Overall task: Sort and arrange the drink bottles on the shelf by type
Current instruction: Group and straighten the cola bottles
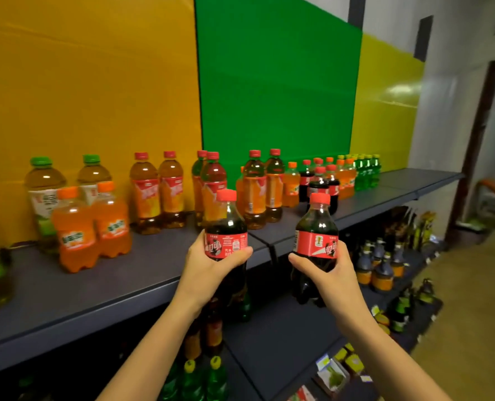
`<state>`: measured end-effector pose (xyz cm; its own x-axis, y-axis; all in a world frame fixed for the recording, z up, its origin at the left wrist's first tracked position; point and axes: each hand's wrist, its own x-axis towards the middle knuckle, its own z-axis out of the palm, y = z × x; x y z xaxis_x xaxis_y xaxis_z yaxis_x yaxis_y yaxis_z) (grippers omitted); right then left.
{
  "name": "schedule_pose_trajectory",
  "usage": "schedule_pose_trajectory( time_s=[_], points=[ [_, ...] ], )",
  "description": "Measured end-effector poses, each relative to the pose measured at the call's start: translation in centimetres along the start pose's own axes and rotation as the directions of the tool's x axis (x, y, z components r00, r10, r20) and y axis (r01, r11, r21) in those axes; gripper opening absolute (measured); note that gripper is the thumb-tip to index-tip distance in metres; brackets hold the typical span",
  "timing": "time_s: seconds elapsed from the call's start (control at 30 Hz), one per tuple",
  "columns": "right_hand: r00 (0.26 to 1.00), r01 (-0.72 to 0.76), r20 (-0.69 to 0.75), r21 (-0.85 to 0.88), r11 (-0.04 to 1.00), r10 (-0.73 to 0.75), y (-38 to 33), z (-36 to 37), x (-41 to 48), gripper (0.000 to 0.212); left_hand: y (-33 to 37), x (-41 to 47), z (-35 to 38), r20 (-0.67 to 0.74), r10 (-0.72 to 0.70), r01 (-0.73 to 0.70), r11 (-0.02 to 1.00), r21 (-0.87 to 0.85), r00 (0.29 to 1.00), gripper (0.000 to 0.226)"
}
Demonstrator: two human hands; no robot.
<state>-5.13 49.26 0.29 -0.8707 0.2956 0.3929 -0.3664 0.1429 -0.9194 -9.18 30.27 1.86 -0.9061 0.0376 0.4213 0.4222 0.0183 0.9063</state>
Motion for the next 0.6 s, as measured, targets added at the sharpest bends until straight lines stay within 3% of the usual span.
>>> schedule_pose_trajectory(
  time_s=[0.2, 0.6],
  points=[
    [0.998, 0.03, -0.046, -0.031, 0.999, -0.031, 3.4, -5.5, 6.1, 0.039, -2.9, 4.8, 8.7, 0.05, 0.012, -0.011, 1.0, -0.004, 0.999, 0.039],
    [0.996, 0.088, 0.035, -0.07, 0.994, -0.086, 9.8, -12.7, 23.0, 0.063, -8.3, 18.1, 22.3, 0.001, 0.109, -0.109, 0.992, 0.059, 0.994, 0.05]
  ],
)
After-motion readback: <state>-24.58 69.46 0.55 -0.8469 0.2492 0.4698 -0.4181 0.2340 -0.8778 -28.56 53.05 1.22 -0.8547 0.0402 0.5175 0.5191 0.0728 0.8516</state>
